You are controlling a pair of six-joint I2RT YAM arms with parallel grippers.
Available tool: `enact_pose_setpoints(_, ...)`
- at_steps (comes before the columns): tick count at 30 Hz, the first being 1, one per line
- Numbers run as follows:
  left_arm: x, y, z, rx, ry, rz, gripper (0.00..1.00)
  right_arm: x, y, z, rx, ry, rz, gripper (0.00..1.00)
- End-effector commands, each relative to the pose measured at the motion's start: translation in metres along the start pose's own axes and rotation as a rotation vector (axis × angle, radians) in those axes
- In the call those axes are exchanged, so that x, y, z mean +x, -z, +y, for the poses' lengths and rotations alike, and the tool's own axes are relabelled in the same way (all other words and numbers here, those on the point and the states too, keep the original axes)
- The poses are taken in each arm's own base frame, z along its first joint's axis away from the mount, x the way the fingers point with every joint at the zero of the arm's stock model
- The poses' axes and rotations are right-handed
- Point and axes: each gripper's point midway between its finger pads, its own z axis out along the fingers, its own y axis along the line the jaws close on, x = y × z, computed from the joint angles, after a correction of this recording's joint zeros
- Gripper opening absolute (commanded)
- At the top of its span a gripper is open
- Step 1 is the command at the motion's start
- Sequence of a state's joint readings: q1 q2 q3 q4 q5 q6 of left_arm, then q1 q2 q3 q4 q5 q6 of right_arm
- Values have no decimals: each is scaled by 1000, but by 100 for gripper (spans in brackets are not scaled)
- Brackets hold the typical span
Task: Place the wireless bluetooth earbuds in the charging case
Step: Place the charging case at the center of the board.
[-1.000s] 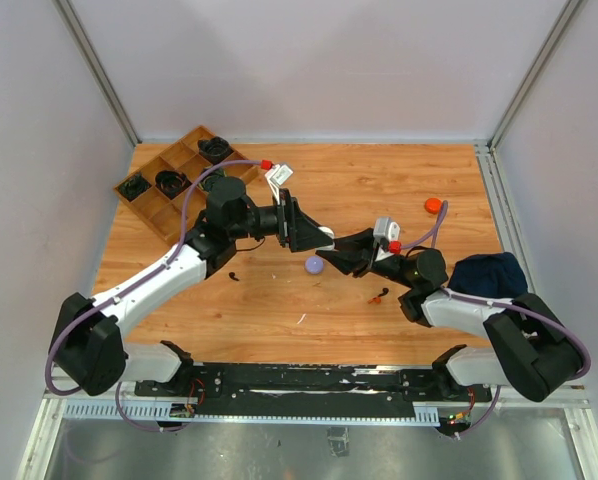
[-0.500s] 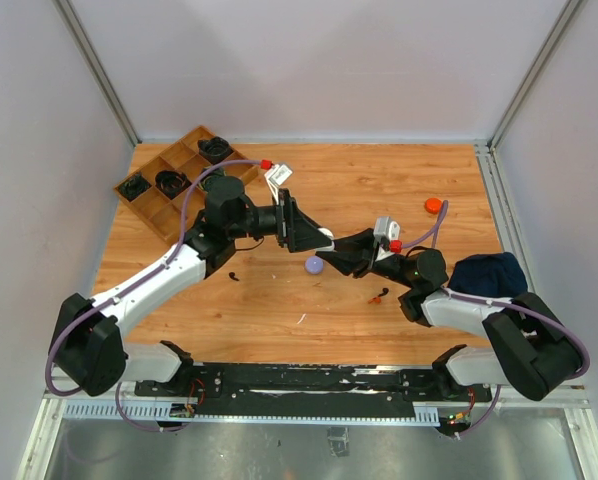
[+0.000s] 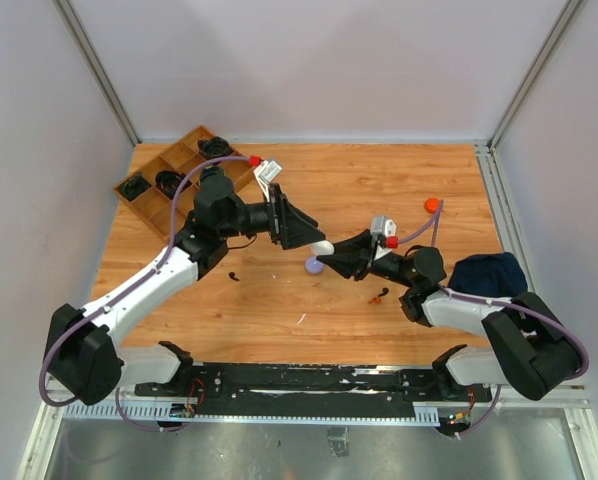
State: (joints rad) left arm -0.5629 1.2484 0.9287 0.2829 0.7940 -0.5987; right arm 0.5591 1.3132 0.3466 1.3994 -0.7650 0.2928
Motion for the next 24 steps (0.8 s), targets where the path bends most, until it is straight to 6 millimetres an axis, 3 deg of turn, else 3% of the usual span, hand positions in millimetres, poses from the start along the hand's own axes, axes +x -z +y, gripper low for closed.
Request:
enact_pose_setpoints(1,-6,17,26,-191,-35,-30,73,10,6,-9,47,-62,63,1)
enact_pose_setpoints(7,-12,60,79,-607,-93,-52,77,41,18,-27,167,-167,238,1)
enact_pose_setpoints(11,-16,96,102,-847,-136,-50,81,65,31,-39,263,-263,389,1)
enact_pose_setpoints(19,-24,145,113,-1093,-231,-28,87,103,54,-60,446,-473,574,1)
enact_pose_setpoints(24,-26,160,121,-1161,-272,-89,89,126,61,-67,513,-611,687,1)
